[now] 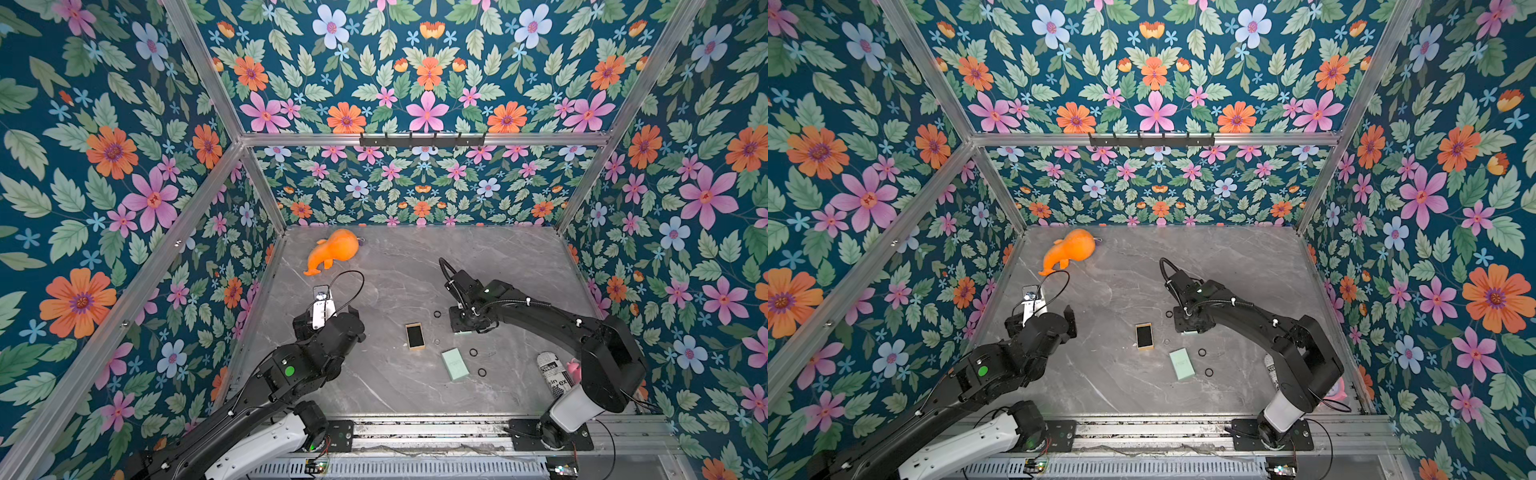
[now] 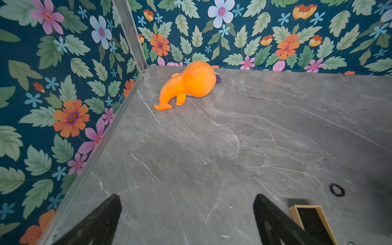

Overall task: Take the rings out of the lift-off lid box
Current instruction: Pick up the lid from the center of the board, then close the lid on the jewelry box.

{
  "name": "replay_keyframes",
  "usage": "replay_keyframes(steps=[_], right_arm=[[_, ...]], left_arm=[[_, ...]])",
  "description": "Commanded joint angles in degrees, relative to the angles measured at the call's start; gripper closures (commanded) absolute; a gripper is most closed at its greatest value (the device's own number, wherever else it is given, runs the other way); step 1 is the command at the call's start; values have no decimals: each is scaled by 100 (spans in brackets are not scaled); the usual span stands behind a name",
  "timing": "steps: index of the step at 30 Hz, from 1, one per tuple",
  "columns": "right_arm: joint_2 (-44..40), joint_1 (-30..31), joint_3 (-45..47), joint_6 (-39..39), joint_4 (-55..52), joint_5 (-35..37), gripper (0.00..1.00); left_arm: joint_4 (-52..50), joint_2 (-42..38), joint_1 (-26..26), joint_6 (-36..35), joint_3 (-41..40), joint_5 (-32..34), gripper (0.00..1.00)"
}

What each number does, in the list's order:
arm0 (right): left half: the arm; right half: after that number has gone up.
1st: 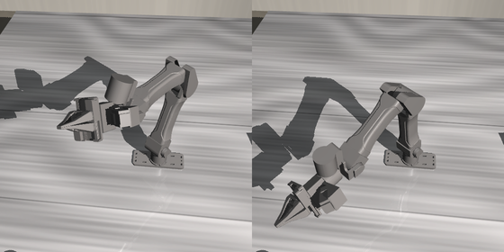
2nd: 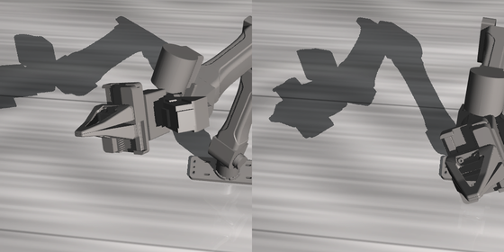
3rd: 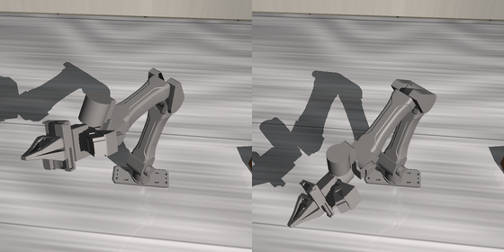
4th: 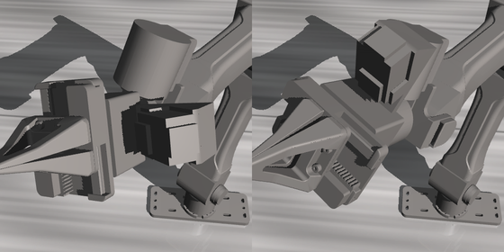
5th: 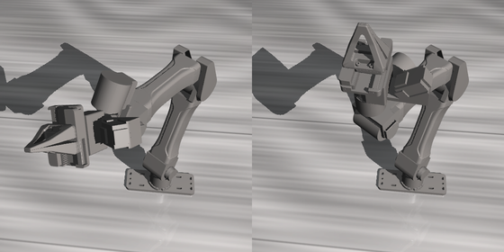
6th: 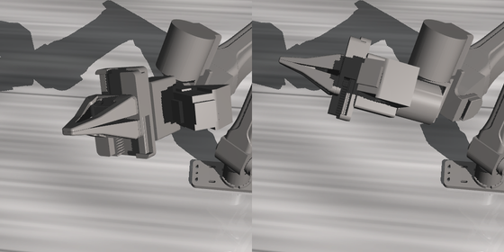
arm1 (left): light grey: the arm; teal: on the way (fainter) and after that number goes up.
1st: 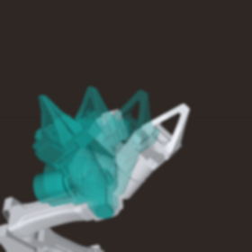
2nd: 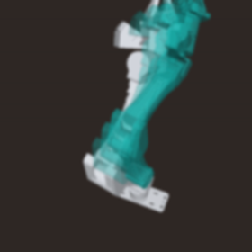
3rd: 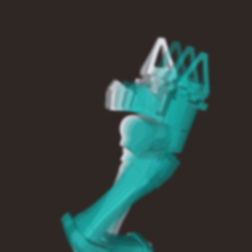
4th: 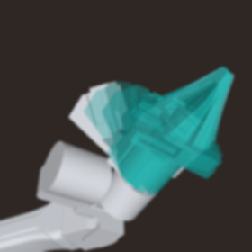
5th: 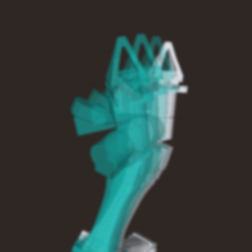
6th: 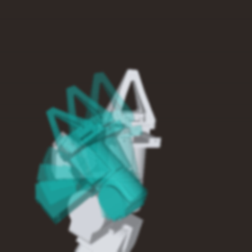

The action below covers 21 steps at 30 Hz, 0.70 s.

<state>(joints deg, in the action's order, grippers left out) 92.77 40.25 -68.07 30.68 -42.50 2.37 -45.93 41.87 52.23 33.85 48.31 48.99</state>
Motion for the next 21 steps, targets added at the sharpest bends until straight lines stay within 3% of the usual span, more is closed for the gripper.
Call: replay_keyframes(steps=[1, 8, 21], right_arm=[[167, 137, -204, 289, -54, -469, 54], [1106, 680, -957, 439, -153, -433, 55], [2203, 1038, -1986, 439, -403, -457, 55]], left_arm=[[10, -239, -11, -242, -68, 351, 0], [366, -900, -70, -221, -375, 464, 0], [394, -1057, -151, -277, -410, 414, 0]])
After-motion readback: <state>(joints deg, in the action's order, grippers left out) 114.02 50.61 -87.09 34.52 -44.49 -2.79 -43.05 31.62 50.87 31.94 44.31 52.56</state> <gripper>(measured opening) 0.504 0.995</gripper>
